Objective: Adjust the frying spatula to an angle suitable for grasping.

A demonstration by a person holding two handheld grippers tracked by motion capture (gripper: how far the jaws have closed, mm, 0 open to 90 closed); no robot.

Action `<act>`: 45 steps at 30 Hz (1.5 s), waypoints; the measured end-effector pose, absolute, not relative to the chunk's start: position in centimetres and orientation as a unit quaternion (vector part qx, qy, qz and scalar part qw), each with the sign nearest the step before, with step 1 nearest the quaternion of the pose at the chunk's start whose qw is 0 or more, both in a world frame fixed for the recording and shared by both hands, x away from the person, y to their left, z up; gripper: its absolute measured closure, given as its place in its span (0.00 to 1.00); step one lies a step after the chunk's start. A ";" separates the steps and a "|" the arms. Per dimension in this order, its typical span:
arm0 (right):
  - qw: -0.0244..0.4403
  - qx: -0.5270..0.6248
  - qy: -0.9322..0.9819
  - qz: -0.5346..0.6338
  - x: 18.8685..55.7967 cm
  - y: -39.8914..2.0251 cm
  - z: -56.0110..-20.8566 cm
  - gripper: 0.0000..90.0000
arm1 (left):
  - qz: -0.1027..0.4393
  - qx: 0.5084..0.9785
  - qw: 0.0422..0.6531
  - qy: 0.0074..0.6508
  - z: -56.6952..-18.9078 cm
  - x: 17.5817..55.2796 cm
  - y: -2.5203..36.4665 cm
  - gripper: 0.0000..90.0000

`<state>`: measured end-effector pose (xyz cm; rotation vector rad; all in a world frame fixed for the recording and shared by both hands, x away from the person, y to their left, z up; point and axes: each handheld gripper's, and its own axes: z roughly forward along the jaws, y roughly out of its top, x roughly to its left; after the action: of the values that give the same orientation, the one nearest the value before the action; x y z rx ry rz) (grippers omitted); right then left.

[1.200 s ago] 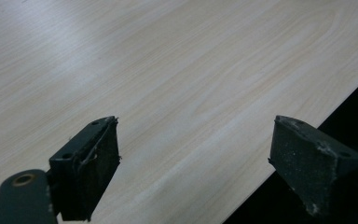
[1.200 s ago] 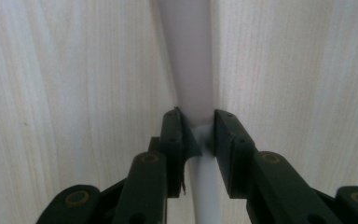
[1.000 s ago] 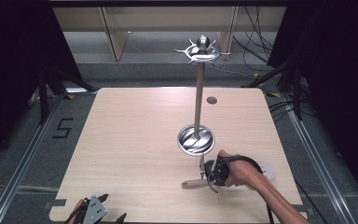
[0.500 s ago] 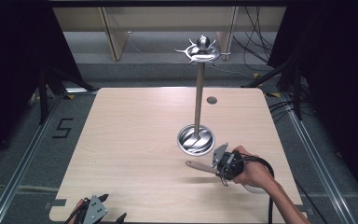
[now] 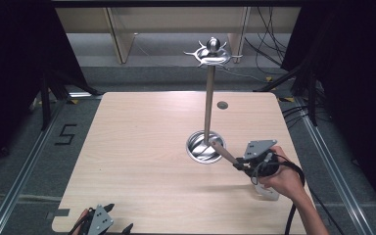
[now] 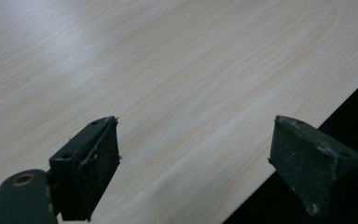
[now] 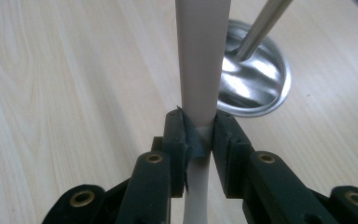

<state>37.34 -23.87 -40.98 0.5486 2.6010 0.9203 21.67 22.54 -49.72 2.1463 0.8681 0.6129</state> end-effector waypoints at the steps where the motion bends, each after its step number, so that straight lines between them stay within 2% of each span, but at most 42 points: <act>1: 0.169 0.198 0.904 0.338 37.2 -24.4 -40.7 0.85 | 0.240 0.834 0.365 0.337 -49.7 21.7 22.5 0.17; 11: 0.173 0.231 0.862 0.417 36.8 -25.8 -39.5 0.86 | 0.241 0.838 0.359 0.335 -49.7 21.7 22.7 0.17; 17: 0.192 0.250 0.829 0.462 36.9 -26.2 -38.4 0.86 | 0.240 0.838 0.359 0.333 -49.7 21.7 22.6 0.17; 18: 0.197 0.251 0.823 0.471 37.0 -26.1 -38.4 0.86 | 0.234 0.830 0.367 0.349 -49.9 21.6 22.3 0.17; 20: 0.194 0.263 0.809 0.488 37.1 -26.0 -38.0 0.86 | 0.240 0.841 0.356 0.330 -49.8 21.9 22.7 0.17; 30: 0.203 0.253 0.792 0.516 37.4 -24.8 -36.2 0.85 | 0.240 0.838 0.360 0.333 -49.7 21.7 22.6 0.17; 45: 0.231 0.258 0.774 0.530 39.6 -22.7 -31.3 0.85 | 0.237 0.834 0.367 0.337 -49.7 21.6 22.5 0.17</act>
<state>39.64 -22.72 -31.33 0.7102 2.1270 1.4586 21.64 22.51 -49.68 2.1420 0.8649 0.6091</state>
